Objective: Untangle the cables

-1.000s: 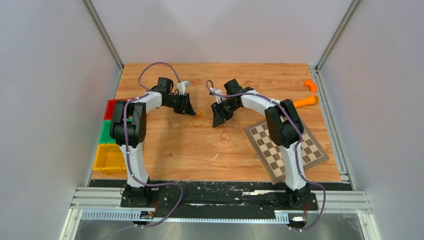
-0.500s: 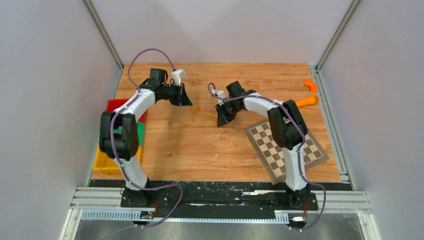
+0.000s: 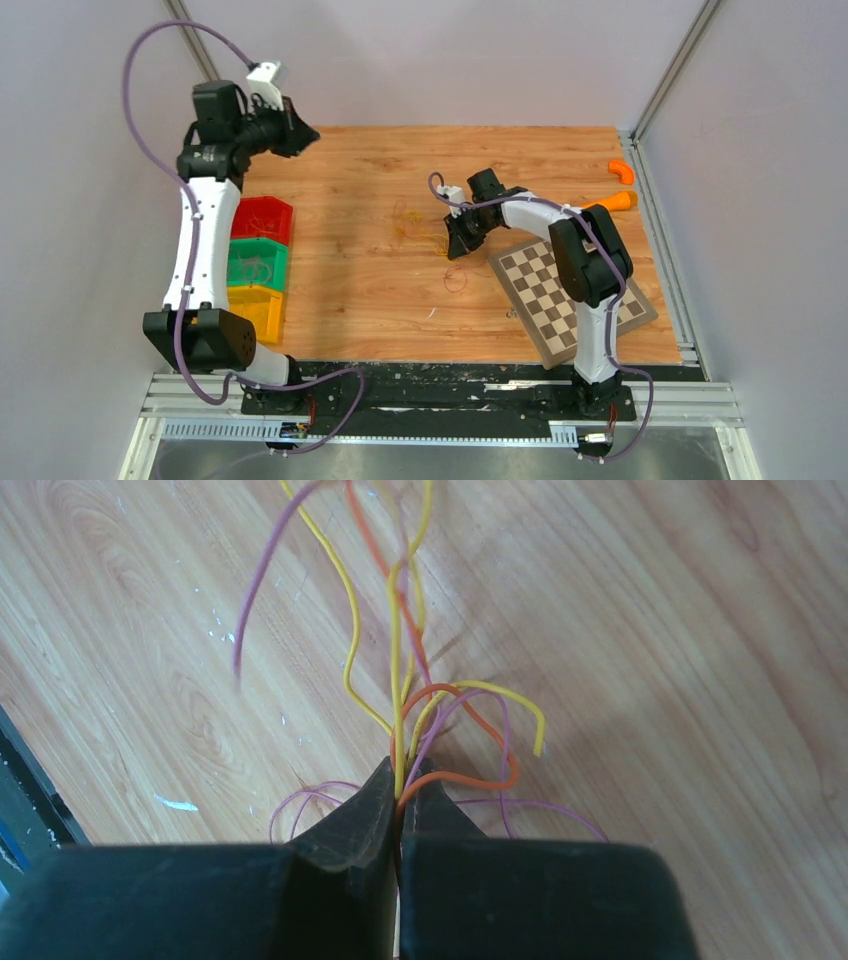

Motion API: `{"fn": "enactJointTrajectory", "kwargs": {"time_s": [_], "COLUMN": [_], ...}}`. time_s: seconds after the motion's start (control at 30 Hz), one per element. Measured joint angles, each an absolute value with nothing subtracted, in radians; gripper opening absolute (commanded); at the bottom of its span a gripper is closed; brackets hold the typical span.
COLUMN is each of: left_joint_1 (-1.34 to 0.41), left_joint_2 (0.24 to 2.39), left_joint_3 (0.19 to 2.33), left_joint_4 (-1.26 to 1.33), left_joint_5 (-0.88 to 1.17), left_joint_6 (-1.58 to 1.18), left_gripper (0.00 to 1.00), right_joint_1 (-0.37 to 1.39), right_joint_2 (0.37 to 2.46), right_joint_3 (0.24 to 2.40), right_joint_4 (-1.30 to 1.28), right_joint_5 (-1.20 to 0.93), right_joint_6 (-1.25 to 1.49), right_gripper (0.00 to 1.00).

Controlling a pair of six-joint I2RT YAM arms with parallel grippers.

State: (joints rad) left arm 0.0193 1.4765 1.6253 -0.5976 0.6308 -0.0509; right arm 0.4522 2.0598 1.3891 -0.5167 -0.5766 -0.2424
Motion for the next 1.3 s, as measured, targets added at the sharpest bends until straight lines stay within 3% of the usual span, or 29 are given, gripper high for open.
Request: {"fn": "enactJointTrajectory", "kwargs": {"time_s": [0.3, 0.37, 0.4, 0.47, 0.6, 0.8, 0.93, 1.3], "left_joint_1": [0.212, 0.239, 0.248, 0.252, 0.213, 0.030, -0.074, -0.134], "left_joint_2": [1.474, 1.473, 1.468, 1.454, 1.422, 1.442, 1.495, 1.810], "left_joint_3": [1.995, 2.053, 2.059, 2.028, 1.786, 1.240, 1.020, 0.928], "left_joint_4": [-0.807, -0.833, -0.838, -0.844, -0.802, -0.580, -0.379, 0.014], "left_joint_5": [0.631, 0.643, 0.653, 0.694, 0.793, 0.816, 0.836, 0.850], "left_joint_6": [-0.039, -0.031, -0.021, -0.010, -0.012, -0.137, -0.245, -0.415], "left_gripper": [0.00, 0.13, 0.33, 0.53, 0.68, 0.65, 0.58, 0.46], "right_joint_1": [0.450, 0.450, 0.450, 0.449, 0.446, 0.443, 0.443, 0.443], "right_joint_2": [2.042, 2.041, 2.040, 2.040, 2.033, 2.033, 2.032, 2.030], "right_joint_3": [1.358, 1.355, 1.355, 1.354, 1.341, 1.340, 1.340, 1.334], "right_joint_4": [-0.488, -0.484, -0.484, -0.482, -0.476, -0.487, -0.500, -0.525], "right_joint_5": [-0.575, -0.577, -0.577, -0.581, -0.595, -0.612, -0.622, -0.641], "right_joint_6": [-0.253, -0.253, -0.253, -0.253, -0.253, -0.252, -0.249, -0.244], "right_gripper": [0.00, 0.00, 0.00, 0.00, 0.00, 0.00, 0.00, 0.00]}}
